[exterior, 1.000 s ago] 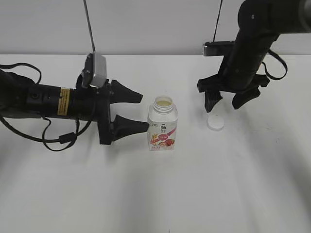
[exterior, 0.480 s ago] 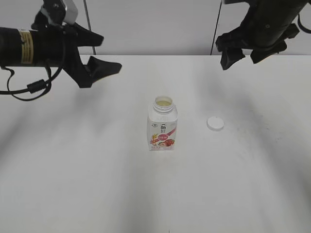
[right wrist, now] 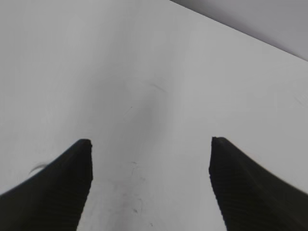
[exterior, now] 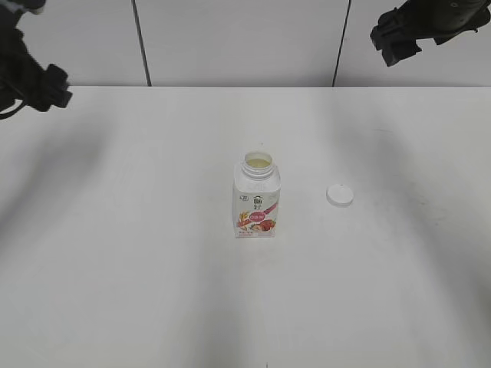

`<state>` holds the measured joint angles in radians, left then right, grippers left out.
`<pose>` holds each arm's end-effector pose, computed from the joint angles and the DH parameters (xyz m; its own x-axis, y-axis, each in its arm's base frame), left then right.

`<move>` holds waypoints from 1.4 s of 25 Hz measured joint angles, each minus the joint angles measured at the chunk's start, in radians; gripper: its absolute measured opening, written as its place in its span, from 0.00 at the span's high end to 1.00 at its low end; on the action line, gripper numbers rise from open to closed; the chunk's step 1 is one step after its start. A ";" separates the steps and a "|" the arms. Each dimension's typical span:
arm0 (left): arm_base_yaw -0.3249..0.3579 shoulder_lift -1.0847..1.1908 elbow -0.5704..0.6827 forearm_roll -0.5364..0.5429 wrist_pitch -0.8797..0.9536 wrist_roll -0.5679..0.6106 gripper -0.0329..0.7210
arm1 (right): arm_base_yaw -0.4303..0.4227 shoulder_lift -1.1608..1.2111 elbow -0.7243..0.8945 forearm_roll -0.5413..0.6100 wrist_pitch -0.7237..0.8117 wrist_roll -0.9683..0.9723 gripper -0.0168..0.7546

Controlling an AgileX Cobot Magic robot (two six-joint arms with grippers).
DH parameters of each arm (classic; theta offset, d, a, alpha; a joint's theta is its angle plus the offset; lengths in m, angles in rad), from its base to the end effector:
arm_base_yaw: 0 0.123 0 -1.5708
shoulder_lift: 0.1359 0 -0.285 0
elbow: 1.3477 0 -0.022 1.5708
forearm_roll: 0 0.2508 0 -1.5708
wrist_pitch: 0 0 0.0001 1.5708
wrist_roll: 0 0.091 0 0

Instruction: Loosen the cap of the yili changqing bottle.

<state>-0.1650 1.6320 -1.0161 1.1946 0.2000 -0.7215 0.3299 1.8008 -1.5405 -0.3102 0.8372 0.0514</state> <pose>0.3550 -0.0420 0.2442 -0.4947 0.5302 -0.6886 0.2616 0.8465 0.4638 0.3867 0.1106 0.2937 -0.7473 -0.4199 -0.5149 -0.3203 0.9067 -0.2746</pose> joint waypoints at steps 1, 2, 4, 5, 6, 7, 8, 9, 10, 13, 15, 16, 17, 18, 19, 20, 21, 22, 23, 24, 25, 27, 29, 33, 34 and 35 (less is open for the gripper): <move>0.000 -0.008 0.000 -0.037 0.073 0.000 0.20 | -0.003 -0.001 -0.003 -0.008 -0.001 0.009 0.21; 0.000 -0.015 -0.006 -0.082 0.159 0.014 0.20 | -0.007 -0.001 -0.007 -0.012 0.000 0.017 0.21; 0.008 -0.028 -0.028 -0.242 0.300 0.108 0.20 | -0.018 -0.001 -0.022 -0.014 0.003 0.026 0.21; 0.018 -0.036 -0.045 -0.325 0.345 0.189 0.20 | -0.024 -0.001 -0.030 -0.015 0.007 0.030 0.21; 0.025 -0.042 -0.061 -0.428 0.391 0.276 0.20 | -0.034 -0.001 -0.041 -0.015 0.016 0.032 0.21; 0.033 -0.049 -0.074 -0.528 0.427 0.347 0.20 | -0.047 -0.001 -0.052 -0.015 0.027 0.033 0.21; 0.042 -0.055 -0.091 -0.616 0.454 0.424 0.20 | -0.061 -0.001 -0.064 -0.014 0.045 0.034 0.21; 0.047 -0.057 -0.102 -0.680 0.488 0.490 0.20 | -0.075 -0.001 -0.071 -0.012 0.062 0.035 0.21; 0.052 -0.060 -0.117 -0.745 0.524 0.545 0.20 | -0.093 -0.001 -0.079 -0.001 0.082 0.035 0.21; 0.059 -0.062 -0.168 -0.879 0.646 0.662 0.21 | -0.160 -0.001 -0.090 0.082 0.149 0.012 0.21; 0.061 -0.062 -0.208 -0.925 0.727 0.694 0.21 | -0.205 -0.001 -0.092 0.167 0.204 -0.033 0.21; 0.061 -0.062 -0.231 -0.941 0.767 0.703 0.21 | -0.220 -0.001 -0.092 0.199 0.235 -0.058 0.21; 0.062 -0.062 -0.253 -0.956 0.800 0.708 0.21 | -0.234 -0.001 -0.092 0.225 0.268 -0.075 0.21; 0.062 -0.063 -0.268 -0.971 0.827 0.709 0.21 | -0.242 -0.001 -0.092 0.241 0.295 -0.084 0.21; 0.062 -0.067 -0.282 -0.983 0.841 0.711 0.21 | -0.245 -0.001 -0.092 0.249 0.327 -0.089 0.21; 0.062 -0.073 -0.289 -0.995 0.854 0.712 0.21 | -0.246 -0.001 -0.092 0.257 0.350 -0.093 0.21; 0.062 -0.081 -0.291 -1.005 0.872 0.712 0.21 | -0.246 -0.001 -0.092 0.265 0.361 -0.094 0.21; 0.062 -0.087 -0.293 -1.010 0.894 0.713 0.21 | -0.246 -0.003 -0.092 0.273 0.368 -0.098 0.21; 0.062 -0.095 -0.295 -1.015 0.912 0.713 0.21 | -0.246 -0.010 -0.091 0.284 0.370 -0.108 0.21; 0.062 -0.101 -0.295 -1.017 0.938 0.714 0.21 | -0.246 -0.020 -0.088 0.305 0.371 -0.123 0.21; 0.062 -0.108 -0.295 -1.018 0.965 0.714 0.21 | -0.246 -0.031 -0.084 0.317 0.373 -0.137 0.21; 0.062 -0.120 -0.295 -1.021 1.000 0.714 0.21 | -0.246 -0.071 -0.067 0.358 0.374 -0.166 0.21; 0.062 -0.135 -0.295 -1.035 1.013 0.714 0.21 | -0.246 -0.120 -0.032 0.384 0.374 -0.179 0.21; 0.062 -0.196 -0.286 -1.082 1.015 0.714 0.21 | -0.246 -0.242 0.072 0.394 0.375 -0.187 0.21; 0.062 -0.220 -0.276 -1.093 1.015 0.714 0.21 | -0.246 -0.276 0.099 0.394 0.375 -0.187 0.21; 0.062 -0.243 -0.261 -1.102 1.015 0.714 0.21 | -0.246 -0.312 0.132 0.394 0.375 -0.188 0.21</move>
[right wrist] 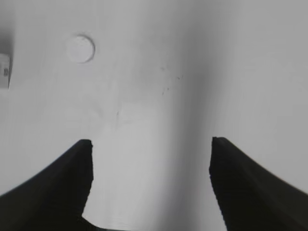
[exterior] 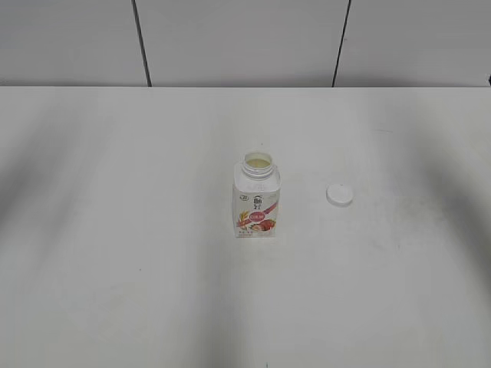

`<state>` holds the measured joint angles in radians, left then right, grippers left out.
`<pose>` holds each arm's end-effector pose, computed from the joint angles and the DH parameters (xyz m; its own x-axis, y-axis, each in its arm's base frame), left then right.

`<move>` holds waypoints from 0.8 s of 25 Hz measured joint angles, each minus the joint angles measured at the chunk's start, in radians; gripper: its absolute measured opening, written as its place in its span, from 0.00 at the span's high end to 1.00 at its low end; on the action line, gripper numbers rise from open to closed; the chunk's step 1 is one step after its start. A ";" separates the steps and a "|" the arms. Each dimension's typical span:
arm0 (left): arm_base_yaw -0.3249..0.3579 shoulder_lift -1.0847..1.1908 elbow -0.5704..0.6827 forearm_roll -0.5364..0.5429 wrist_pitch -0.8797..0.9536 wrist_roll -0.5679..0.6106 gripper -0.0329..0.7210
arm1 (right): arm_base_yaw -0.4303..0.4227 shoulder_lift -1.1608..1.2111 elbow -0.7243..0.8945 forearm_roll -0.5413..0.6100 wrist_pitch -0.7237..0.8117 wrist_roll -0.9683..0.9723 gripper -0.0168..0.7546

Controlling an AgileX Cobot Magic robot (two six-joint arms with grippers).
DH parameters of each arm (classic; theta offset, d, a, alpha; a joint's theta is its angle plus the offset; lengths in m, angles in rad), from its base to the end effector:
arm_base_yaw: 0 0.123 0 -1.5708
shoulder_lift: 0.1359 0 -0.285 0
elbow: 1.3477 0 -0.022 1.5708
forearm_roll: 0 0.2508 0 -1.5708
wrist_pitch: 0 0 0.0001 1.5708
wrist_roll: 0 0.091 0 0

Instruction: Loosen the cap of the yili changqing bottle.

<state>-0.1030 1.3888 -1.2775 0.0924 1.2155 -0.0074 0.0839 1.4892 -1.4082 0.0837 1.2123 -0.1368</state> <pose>0.2670 -0.0197 0.3379 -0.9381 0.1218 -0.3244 0.0977 0.9912 0.0898 0.2968 0.0321 0.3464 -0.9132 -0.1840 -0.3635 -0.2105 0.9770 0.0343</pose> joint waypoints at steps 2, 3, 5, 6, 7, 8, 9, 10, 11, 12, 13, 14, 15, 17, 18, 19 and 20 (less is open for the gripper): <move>0.000 -0.058 0.035 -0.012 0.000 0.000 0.21 | 0.000 -0.069 0.060 0.000 0.001 0.000 0.21; 0.000 -0.089 0.058 -0.016 0.001 0.000 0.21 | 0.000 -0.107 0.092 0.001 0.002 -0.001 0.21; 0.000 -0.144 0.106 -0.020 0.002 0.000 0.21 | 0.000 -0.178 0.152 0.001 0.002 -0.001 0.21; 0.000 -0.173 0.133 -0.022 0.002 0.000 0.21 | 0.000 -0.216 0.176 0.001 0.003 -0.001 0.21; 0.000 -0.198 0.160 -0.022 0.002 0.000 0.21 | 0.000 -0.253 0.204 0.001 0.003 -0.001 0.21; 0.000 -0.234 0.189 -0.023 0.002 0.000 0.21 | 0.000 -0.284 0.230 0.001 0.004 -0.001 0.21; 0.000 -0.265 0.213 -0.023 0.003 0.000 0.21 | 0.000 -0.319 0.253 0.001 0.004 -0.001 0.21; 0.000 -0.292 0.243 -0.024 0.003 0.000 0.21 | 0.000 -0.353 0.279 0.001 0.004 -0.001 0.21; 0.000 -0.321 0.274 -0.024 0.003 0.000 0.21 | 0.000 -0.380 0.306 0.002 0.004 -0.001 0.21; 0.000 -0.356 0.299 -0.025 0.003 0.000 0.21 | 0.000 -0.411 0.331 0.002 0.003 -0.001 0.21; 0.000 -0.392 0.330 -0.025 0.003 0.000 0.21 | 0.000 -0.441 0.353 0.002 -0.001 -0.002 0.21; 0.000 -0.423 0.360 -0.025 0.003 0.000 0.21 | 0.000 -0.469 0.379 0.002 -0.003 -0.002 0.21; 0.000 -0.459 0.389 -0.025 0.003 0.000 0.21 | 0.000 -0.491 0.404 0.002 -0.006 -0.002 0.21; 0.000 -0.532 0.439 -0.025 0.001 0.000 0.21 | 0.000 -0.542 0.451 0.002 -0.016 -0.002 0.21; 0.000 -0.566 0.465 -0.025 -0.006 0.000 0.21 | 0.000 -0.561 0.477 0.002 -0.024 -0.002 0.21; 0.000 -0.566 0.465 -0.025 -0.006 0.000 0.21 | 0.000 -0.583 0.504 0.002 -0.033 -0.002 0.21; 0.000 -0.659 0.505 -0.025 -0.023 0.000 0.21 | 0.000 -0.602 0.526 0.003 -0.039 -0.002 0.21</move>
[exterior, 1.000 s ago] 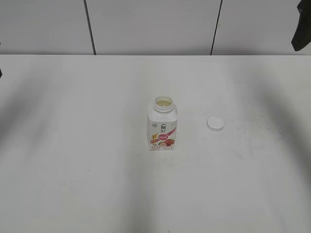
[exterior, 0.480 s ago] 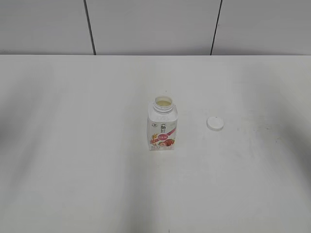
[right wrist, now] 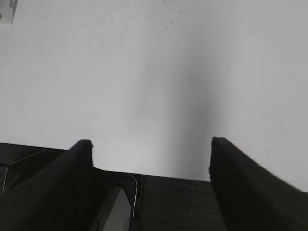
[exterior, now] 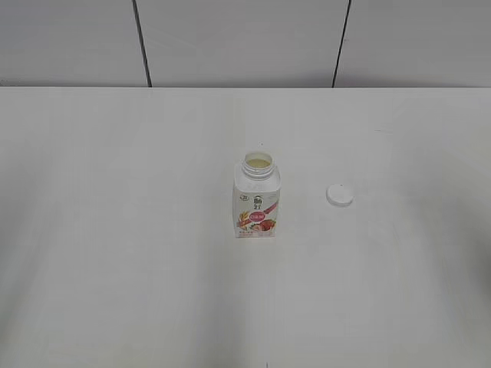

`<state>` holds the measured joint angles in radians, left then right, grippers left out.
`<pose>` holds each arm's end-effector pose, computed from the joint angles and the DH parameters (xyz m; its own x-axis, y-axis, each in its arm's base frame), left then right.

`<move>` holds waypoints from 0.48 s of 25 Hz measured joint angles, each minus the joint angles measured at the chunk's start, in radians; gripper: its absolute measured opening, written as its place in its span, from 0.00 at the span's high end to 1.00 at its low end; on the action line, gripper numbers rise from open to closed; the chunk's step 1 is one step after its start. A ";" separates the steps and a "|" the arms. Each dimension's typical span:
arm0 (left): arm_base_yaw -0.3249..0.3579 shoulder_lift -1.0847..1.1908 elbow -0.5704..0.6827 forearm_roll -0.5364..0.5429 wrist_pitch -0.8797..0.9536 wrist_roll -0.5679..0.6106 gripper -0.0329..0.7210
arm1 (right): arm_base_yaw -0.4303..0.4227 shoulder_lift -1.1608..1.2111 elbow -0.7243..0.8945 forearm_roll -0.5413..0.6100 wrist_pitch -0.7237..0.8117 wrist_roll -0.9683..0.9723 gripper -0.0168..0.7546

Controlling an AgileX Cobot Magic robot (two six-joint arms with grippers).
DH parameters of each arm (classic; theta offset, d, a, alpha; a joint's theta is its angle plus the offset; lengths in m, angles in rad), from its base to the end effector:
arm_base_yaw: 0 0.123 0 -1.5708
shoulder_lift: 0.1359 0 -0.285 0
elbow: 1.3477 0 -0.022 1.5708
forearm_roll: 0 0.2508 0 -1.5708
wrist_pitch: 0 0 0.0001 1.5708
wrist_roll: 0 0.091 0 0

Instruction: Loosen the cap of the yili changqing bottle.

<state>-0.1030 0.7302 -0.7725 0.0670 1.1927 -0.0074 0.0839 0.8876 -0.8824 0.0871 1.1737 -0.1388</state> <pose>0.1054 -0.0052 0.3149 -0.8675 0.1071 -0.4857 0.0876 0.9942 0.0628 0.1406 0.0192 0.3284 -0.8662 -0.1777 -0.4671 -0.2125 0.9769 0.0223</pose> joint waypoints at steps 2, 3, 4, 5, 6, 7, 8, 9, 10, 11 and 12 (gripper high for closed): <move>0.000 -0.055 0.040 0.000 -0.014 0.000 0.21 | 0.000 -0.031 0.051 0.009 -0.002 0.000 0.21; 0.000 -0.083 0.054 0.000 -0.019 0.000 0.21 | 0.000 -0.049 0.076 0.016 -0.002 0.000 0.21; 0.000 -0.112 0.071 0.000 -0.020 0.000 0.21 | 0.000 -0.074 0.097 0.024 -0.004 0.000 0.21; 0.000 -0.136 0.089 0.000 -0.023 0.000 0.21 | 0.000 -0.109 0.121 0.031 -0.005 0.000 0.21; 0.000 -0.167 0.108 0.000 -0.029 0.000 0.21 | 0.000 -0.131 0.142 0.035 -0.007 0.000 0.21; 0.000 -0.187 0.124 0.000 -0.034 0.000 0.21 | 0.000 -0.150 0.159 0.037 -0.009 0.000 0.21; 0.000 -0.209 0.145 -0.001 -0.041 0.000 0.21 | 0.000 -0.169 0.179 0.038 -0.014 0.000 0.21; 0.000 -0.229 0.167 -0.002 -0.049 0.000 0.21 | 0.000 -0.185 0.199 0.040 -0.019 0.000 0.21; 0.000 -0.244 0.188 -0.002 -0.055 0.000 0.21 | 0.000 -0.204 0.219 0.039 -0.024 0.000 0.21; 0.000 -0.260 0.206 -0.003 -0.056 0.000 0.21 | 0.000 -0.225 0.234 0.040 -0.027 0.000 0.21; 0.000 -0.273 0.214 -0.009 -0.063 0.000 0.21 | 0.000 -0.241 0.253 0.040 -0.031 0.000 0.21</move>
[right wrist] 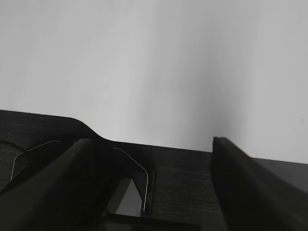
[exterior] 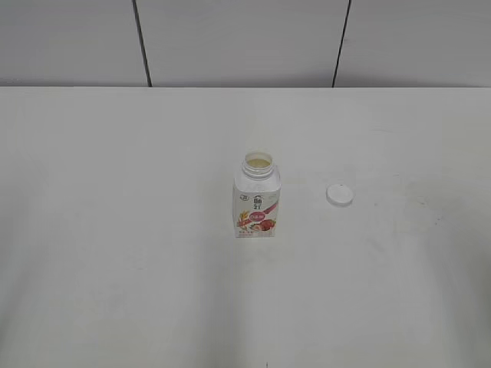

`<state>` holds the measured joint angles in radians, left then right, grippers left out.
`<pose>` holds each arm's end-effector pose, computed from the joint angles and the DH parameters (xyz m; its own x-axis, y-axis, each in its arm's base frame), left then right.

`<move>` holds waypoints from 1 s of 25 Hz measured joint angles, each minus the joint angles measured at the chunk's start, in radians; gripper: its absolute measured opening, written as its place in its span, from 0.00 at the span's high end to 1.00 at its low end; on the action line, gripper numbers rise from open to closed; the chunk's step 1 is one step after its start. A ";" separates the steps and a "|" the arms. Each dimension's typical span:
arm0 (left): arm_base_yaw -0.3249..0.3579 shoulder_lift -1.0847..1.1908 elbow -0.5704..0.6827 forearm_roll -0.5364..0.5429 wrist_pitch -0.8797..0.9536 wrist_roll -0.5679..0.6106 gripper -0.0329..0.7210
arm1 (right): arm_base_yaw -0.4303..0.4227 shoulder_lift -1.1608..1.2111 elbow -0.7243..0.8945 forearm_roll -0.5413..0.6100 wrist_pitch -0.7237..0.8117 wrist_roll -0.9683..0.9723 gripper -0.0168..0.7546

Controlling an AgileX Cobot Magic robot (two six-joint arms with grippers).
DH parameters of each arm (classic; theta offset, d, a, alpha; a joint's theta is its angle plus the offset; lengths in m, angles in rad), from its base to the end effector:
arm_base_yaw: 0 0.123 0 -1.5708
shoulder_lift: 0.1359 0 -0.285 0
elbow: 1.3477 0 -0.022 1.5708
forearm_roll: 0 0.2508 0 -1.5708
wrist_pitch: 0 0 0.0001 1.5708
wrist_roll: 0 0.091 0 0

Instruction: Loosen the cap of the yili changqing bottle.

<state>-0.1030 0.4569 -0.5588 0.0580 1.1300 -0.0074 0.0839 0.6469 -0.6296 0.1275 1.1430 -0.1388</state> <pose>0.0595 -0.0014 0.2775 -0.8021 0.1003 -0.5888 0.0859 0.9949 0.0526 0.0887 0.0180 0.2841 -0.8591 -0.1575 -0.4870 -0.2129 0.9752 0.0600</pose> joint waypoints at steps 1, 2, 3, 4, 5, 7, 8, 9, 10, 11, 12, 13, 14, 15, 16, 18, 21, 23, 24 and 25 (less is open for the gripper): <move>0.000 -0.020 0.004 -0.010 -0.010 0.000 0.21 | 0.000 -0.018 0.019 0.000 -0.004 0.000 0.21; 0.000 -0.034 0.006 -0.021 -0.019 0.000 0.21 | 0.000 -0.036 0.034 0.000 -0.005 0.000 0.21; 0.000 -0.048 0.012 -0.038 -0.031 0.000 0.21 | 0.000 -0.050 0.049 0.000 -0.005 0.000 0.21; 0.000 -0.060 0.020 -0.052 -0.045 -0.001 0.21 | 0.000 -0.066 0.064 0.001 -0.006 0.000 0.21; 0.000 -0.075 0.025 -0.058 -0.055 -0.001 0.21 | 0.000 -0.083 0.077 0.000 -0.008 0.000 0.21; 0.000 -0.098 0.032 -0.058 -0.066 -0.001 0.21 | 0.000 -0.113 0.098 -0.006 -0.017 0.000 0.21; 0.000 -0.110 0.034 -0.063 -0.069 -0.001 0.21 | 0.000 -0.132 0.105 -0.006 -0.025 0.000 0.21; 0.000 -0.122 0.034 -0.063 -0.069 -0.001 0.22 | 0.000 -0.151 0.108 -0.006 -0.031 0.000 0.21; 0.000 -0.136 0.034 -0.063 -0.069 -0.001 0.22 | 0.000 -0.168 0.110 -0.006 -0.036 0.000 0.21; 0.000 -0.150 0.034 -0.063 -0.071 -0.001 0.22 | 0.000 -0.188 0.111 -0.007 -0.039 0.000 0.21; 0.000 -0.170 0.034 -0.063 -0.071 -0.001 0.22 | 0.000 -0.209 0.112 -0.006 -0.041 0.000 0.21; 0.000 -0.194 0.034 -0.063 -0.071 -0.001 0.22 | 0.000 -0.232 0.113 -0.006 -0.042 0.000 0.21; 0.000 -0.222 0.034 -0.063 -0.071 -0.001 0.22 | 0.000 -0.252 0.113 -0.006 -0.042 0.000 0.21; 0.000 -0.246 0.034 -0.063 -0.071 -0.001 0.22 | 0.000 -0.276 0.113 -0.006 -0.042 0.000 0.21; 0.000 -0.278 0.034 -0.063 -0.071 -0.001 0.23 | 0.000 -0.301 0.114 -0.006 -0.042 0.000 0.21; 0.000 -0.340 0.034 -0.063 -0.071 -0.001 0.23 | 0.000 -0.348 0.114 -0.006 -0.042 0.000 0.21; 0.000 -0.434 0.034 -0.063 -0.071 -0.002 0.23 | 0.000 -0.417 0.114 -0.006 -0.042 0.000 0.21; 0.000 -0.461 0.034 -0.063 -0.069 -0.002 0.23 | 0.000 -0.463 0.114 -0.008 -0.043 0.000 0.21; 0.000 -0.463 0.034 -0.063 -0.069 -0.002 0.23 | 0.000 -0.482 0.114 -0.007 -0.043 0.000 0.21; 0.000 -0.464 0.034 -0.063 -0.069 -0.002 0.23 | 0.000 -0.505 0.114 -0.008 -0.043 0.000 0.21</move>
<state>-0.1030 -0.0072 -0.5246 -0.0053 1.0607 -0.0093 0.0839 0.1422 -0.5154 0.1197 1.0997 -0.1388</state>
